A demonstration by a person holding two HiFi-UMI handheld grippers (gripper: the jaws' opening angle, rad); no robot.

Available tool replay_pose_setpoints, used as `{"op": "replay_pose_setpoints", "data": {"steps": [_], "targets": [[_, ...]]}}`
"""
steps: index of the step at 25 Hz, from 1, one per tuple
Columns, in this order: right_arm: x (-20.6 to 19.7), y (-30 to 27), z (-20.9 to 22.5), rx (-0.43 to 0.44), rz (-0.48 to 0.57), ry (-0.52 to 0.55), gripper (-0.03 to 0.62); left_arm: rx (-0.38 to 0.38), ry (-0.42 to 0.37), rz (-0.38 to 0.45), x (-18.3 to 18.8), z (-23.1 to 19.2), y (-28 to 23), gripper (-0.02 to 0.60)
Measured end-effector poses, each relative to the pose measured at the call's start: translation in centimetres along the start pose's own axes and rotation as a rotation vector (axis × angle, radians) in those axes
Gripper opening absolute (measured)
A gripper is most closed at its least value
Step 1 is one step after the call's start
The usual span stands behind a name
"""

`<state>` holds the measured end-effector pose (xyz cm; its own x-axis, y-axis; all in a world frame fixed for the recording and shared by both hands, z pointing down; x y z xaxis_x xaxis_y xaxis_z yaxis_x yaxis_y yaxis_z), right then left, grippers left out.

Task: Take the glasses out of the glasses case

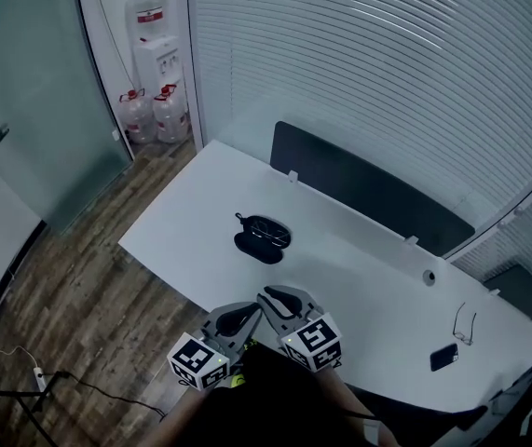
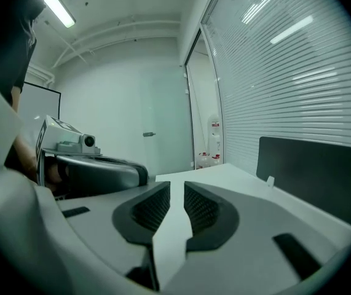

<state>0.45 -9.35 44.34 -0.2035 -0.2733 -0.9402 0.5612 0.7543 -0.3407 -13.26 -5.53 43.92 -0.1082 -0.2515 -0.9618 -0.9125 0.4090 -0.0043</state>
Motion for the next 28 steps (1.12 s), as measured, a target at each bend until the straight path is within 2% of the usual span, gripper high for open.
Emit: {"op": "replay_pose_setpoints", "data": {"steps": [8,14,28], "targets": [[0.1,-3.2,2.7,-0.016,-0.051,0.044,0.064,-0.002,0.018,-0.015,-0.5,-3.4,-2.2,0.011],[0.1,-5.5,4.5,-0.005,-0.075,0.054,0.064,0.007,-0.03,-0.061,-0.2,-5.8,-3.9,0.011],[-0.9,-10.8,8.8,0.007,-0.18,0.114,0.064,0.012,0.044,-0.108,-1.0,-10.8,-7.5,0.011]]}}
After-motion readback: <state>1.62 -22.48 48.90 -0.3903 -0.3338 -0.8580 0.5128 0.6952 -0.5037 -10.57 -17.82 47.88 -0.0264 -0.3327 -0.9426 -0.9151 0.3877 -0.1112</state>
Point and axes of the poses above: the fingertips, and each gripper's own axes: y backward along the fingers, z to its right, x out of its top, the point moved 9 cm from there along y, backward along the fingers, and after that the axes turned 15 degrees about -x, right-handed, at the moved point
